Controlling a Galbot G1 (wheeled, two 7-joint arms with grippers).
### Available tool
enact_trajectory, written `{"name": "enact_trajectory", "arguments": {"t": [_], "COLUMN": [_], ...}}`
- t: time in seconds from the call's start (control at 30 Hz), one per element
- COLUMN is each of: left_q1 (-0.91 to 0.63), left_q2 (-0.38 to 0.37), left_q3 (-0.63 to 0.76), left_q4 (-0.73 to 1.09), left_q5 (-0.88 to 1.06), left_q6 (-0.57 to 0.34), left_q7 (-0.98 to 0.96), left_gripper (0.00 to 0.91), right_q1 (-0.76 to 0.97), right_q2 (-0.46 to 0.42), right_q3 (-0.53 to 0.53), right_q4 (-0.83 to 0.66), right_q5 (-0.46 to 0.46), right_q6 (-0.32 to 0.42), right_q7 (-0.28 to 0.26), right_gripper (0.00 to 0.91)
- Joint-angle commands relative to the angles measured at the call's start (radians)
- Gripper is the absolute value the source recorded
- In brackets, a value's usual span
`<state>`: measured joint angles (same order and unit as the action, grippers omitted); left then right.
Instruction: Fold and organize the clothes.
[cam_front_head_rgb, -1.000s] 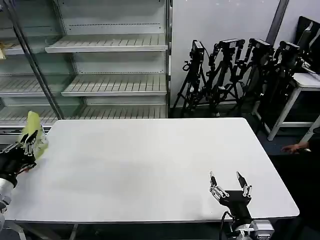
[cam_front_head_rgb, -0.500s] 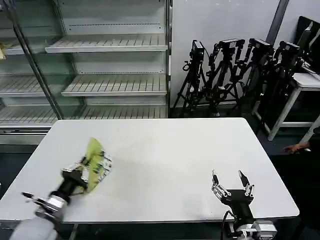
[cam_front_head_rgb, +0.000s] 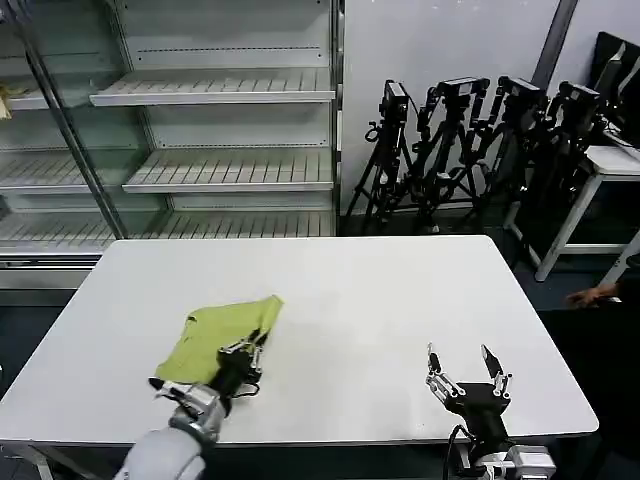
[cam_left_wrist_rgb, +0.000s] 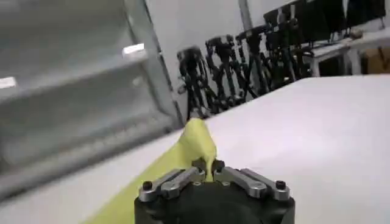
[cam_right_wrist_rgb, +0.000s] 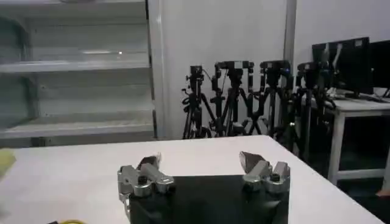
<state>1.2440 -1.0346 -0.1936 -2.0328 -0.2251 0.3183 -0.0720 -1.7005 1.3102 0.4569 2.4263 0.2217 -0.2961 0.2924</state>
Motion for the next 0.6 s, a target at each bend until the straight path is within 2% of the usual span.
{"name": "enact_trajectory", "arguments": {"t": [0.03, 0.2, 0.23, 0.3, 0.33, 0.6], "left_q1": [-0.282, -0.336, -0.346, -0.353, -0.359, -0.319], "left_q2": [-0.204, -0.258, -0.266, -0.268, -0.267, -0.233], "left_q3": [0.236, 0.266, 0.272, 0.277, 0.281, 0.232], "left_q4": [0.216, 0.242, 0.242, 0.247, 0.248, 0.166], "left_q5": [-0.287, -0.361, -0.373, -0.371, -0.370, -0.391], "left_q6": [0.101, 0.101, 0.099, 0.083, 0.069, -0.017], "left_q7": [-0.171, -0.190, -0.188, -0.164, -0.147, -0.086], "left_gripper": [0.050, 0.050, 0.262, 0.856, 0.907, 0.907], "right_q1": [0.000, 0.010, 0.012, 0.013, 0.014, 0.026], "right_q2": [0.002, -0.002, -0.003, -0.004, -0.004, -0.009], "right_q3": [0.002, 0.006, 0.006, 0.006, 0.007, 0.006], "right_q4": [-0.004, -0.012, -0.012, -0.011, -0.013, -0.017], "right_q5": [-0.002, -0.001, -0.001, 0.000, 0.000, -0.004], "right_q6": [-0.003, -0.009, -0.010, -0.010, -0.010, -0.011], "right_q7": [0.001, 0.003, 0.003, 0.002, 0.002, -0.005], "right_gripper": [0.907, 0.907, 0.907, 0.907, 0.907, 0.907]}}
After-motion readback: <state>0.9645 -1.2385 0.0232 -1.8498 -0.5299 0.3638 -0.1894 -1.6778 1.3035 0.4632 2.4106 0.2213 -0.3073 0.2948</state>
